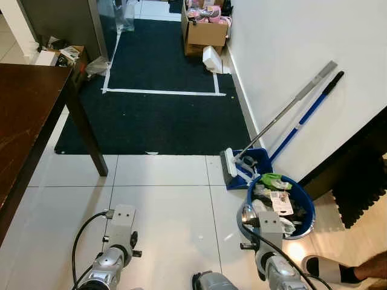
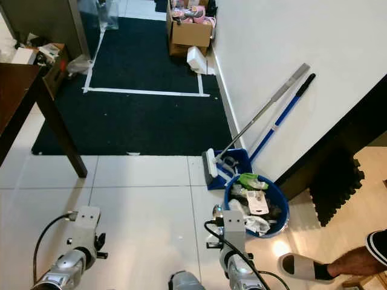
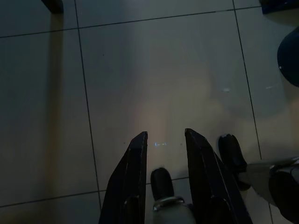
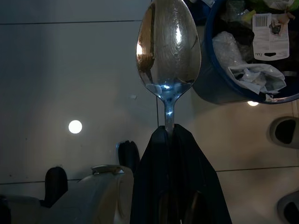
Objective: Setting the table
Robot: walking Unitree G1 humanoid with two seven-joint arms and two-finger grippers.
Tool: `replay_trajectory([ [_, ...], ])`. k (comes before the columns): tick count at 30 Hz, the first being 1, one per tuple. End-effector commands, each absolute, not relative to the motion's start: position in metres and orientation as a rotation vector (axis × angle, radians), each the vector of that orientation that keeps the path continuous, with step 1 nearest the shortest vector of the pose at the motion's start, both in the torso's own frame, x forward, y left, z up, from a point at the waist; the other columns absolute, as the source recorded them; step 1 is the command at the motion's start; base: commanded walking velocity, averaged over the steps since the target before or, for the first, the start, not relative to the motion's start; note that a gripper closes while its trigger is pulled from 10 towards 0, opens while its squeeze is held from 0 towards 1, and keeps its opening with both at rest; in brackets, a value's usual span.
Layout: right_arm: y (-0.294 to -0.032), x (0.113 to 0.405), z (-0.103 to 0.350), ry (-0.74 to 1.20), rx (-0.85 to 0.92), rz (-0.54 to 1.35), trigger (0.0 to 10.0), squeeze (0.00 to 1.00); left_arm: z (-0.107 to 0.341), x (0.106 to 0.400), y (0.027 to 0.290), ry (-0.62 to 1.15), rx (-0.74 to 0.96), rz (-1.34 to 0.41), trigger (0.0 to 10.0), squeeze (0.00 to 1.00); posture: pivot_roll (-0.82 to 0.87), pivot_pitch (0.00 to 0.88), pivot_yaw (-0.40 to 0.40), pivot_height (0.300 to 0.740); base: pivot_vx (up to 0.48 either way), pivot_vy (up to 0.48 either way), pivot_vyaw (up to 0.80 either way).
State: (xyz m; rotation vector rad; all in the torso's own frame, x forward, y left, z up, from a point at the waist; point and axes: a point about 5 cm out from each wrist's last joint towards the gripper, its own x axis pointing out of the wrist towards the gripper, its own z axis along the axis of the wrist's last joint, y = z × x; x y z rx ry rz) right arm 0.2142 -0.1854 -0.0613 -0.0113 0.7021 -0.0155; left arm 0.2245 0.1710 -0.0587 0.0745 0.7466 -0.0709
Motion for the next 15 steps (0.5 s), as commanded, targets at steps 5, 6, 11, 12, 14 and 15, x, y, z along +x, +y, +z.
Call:
replay_trajectory([
  [5,-0.1855,0.2126,-0.0622,0.704,-0.004,-0.019,10.0,0.00,-0.0620,0.2195,0.1676,0.761,0.080,-0.092,10.0,0.00,0.03,0.048,-0.033,0.740,0.000,0.000,0.00],
  [6,-0.1855,0.2126,-0.0622,0.704,-0.004,-0.019,10.0,0.00,-0.0620,0.2195,0.1676,0.761,0.080,-0.092,10.0,0.00,0.03,0.048,-0.033,0.740,0.000,0.000,0.00],
  [11,-0.1849,0.2129,-0.0620,0.702,-0.001,-0.018,10.0,0.00,-0.0625,0.2186,0.1680,0.762,0.088,-0.094,10.0,0.00,0.03,0.048,-0.033,0.740,0.000,0.000,0.00],
  [12,-0.1845,0.2129,-0.0620,0.702,-0.003,-0.015,10.0,0.00,-0.0625,0.2184,0.1685,0.762,0.089,-0.091,10.0,0.00,0.04,0.052,-0.038,0.740,0.000,0.000,0.00],
  [14,-0.1845,0.2129,-0.0620,0.702,-0.003,-0.015,10.0,0.00,-0.0625,0.2184,0.1685,0.762,0.089,-0.091,10.0,0.00,0.04,0.052,-0.038,0.740,0.000,0.000,0.00],
  [15,-0.1843,0.2130,-0.0620,0.702,-0.004,-0.012,10.0,0.00,-0.0626,0.2183,0.1688,0.762,0.090,-0.088,10.0,0.00,0.04,0.052,-0.038,0.740,0.000,0.000,0.00],
])
